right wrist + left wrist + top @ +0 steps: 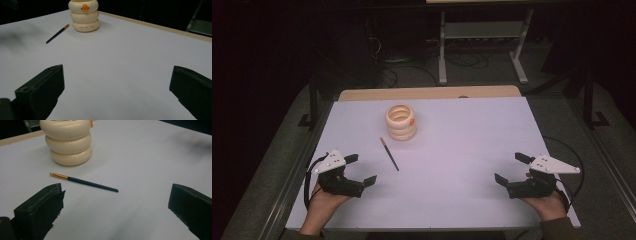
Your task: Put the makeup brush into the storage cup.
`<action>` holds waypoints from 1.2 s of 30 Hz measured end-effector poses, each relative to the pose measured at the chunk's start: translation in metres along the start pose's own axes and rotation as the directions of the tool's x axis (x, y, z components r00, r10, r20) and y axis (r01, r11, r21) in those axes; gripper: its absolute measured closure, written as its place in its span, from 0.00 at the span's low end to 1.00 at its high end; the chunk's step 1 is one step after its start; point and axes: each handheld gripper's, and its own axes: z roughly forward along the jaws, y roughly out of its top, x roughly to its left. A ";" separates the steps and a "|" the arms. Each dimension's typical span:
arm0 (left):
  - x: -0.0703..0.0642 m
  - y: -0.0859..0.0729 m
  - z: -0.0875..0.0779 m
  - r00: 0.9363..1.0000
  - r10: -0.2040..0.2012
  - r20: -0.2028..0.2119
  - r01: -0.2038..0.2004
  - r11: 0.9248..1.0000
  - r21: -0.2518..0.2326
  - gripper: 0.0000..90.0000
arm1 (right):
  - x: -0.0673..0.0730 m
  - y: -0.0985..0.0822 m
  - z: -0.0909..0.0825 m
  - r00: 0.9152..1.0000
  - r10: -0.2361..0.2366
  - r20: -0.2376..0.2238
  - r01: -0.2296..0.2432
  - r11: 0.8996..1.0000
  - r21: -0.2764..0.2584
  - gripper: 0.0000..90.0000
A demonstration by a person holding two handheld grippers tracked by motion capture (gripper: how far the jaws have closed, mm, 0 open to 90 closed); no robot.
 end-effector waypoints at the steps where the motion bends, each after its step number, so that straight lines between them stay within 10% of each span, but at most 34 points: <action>1: 0.000 0.000 0.000 1.000 0.000 0.000 0.000 1.000 0.000 0.00 | 0.000 0.000 0.000 1.000 0.000 0.000 0.000 1.000 0.000 0.00; 36: 0.011 0.016 0.012 1.000 -0.004 -0.006 0.004 1.000 -0.004 0.00 | 0.000 -0.001 0.001 1.000 0.000 0.000 0.000 1.000 0.004 0.00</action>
